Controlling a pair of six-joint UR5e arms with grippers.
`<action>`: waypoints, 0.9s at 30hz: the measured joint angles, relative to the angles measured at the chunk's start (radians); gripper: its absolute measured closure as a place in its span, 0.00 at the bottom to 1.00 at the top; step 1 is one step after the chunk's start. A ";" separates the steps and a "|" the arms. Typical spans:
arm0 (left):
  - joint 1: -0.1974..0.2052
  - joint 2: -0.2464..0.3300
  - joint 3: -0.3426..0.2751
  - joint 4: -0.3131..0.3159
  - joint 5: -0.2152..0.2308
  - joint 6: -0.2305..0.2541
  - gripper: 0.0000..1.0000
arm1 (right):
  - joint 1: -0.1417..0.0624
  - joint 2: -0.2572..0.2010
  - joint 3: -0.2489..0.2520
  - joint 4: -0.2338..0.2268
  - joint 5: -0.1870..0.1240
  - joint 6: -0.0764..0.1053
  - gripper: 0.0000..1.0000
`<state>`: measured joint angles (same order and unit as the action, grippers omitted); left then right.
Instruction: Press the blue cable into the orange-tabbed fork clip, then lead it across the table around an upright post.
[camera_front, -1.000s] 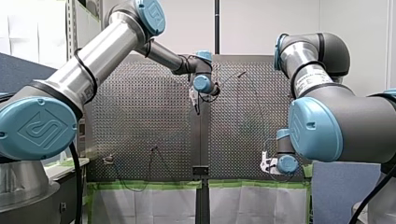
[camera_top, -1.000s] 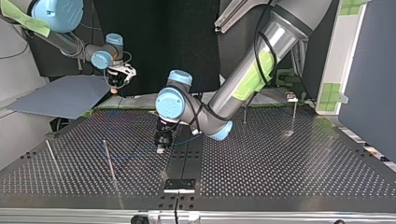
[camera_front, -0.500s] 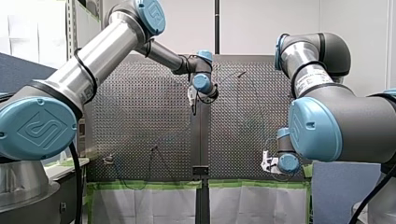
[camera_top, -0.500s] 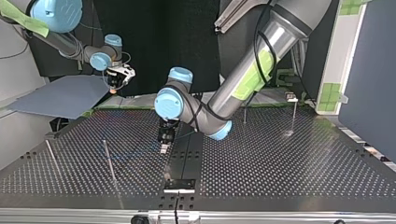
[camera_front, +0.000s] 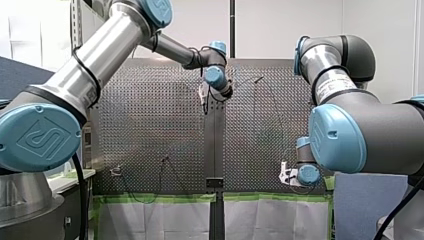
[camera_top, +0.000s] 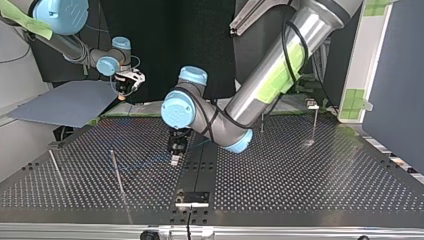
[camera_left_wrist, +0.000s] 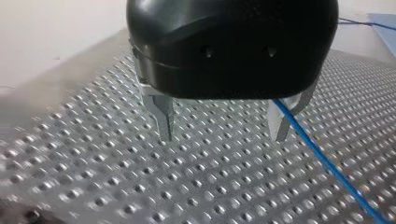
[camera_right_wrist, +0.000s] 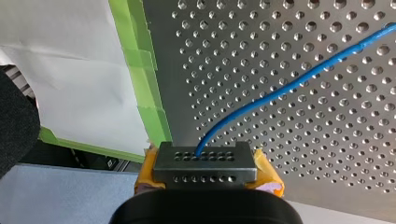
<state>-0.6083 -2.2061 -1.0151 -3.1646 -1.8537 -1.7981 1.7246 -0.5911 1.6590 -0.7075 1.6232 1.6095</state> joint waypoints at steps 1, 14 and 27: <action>-0.001 0.003 0.000 -0.005 0.005 0.000 0.00 | 0.000 0.000 0.000 0.000 0.000 0.000 1.00; -0.046 0.018 -0.009 -0.062 0.099 0.009 0.00 | 0.003 0.000 0.000 0.002 -0.003 0.001 1.00; -0.070 0.056 -0.009 -0.058 0.083 0.013 0.00 | 0.002 0.000 0.000 0.000 -0.009 0.001 1.00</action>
<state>-0.6788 -2.1499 -1.0243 -3.2226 -1.7711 -1.7846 1.7269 -0.5914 1.6589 -0.7077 1.6141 1.6109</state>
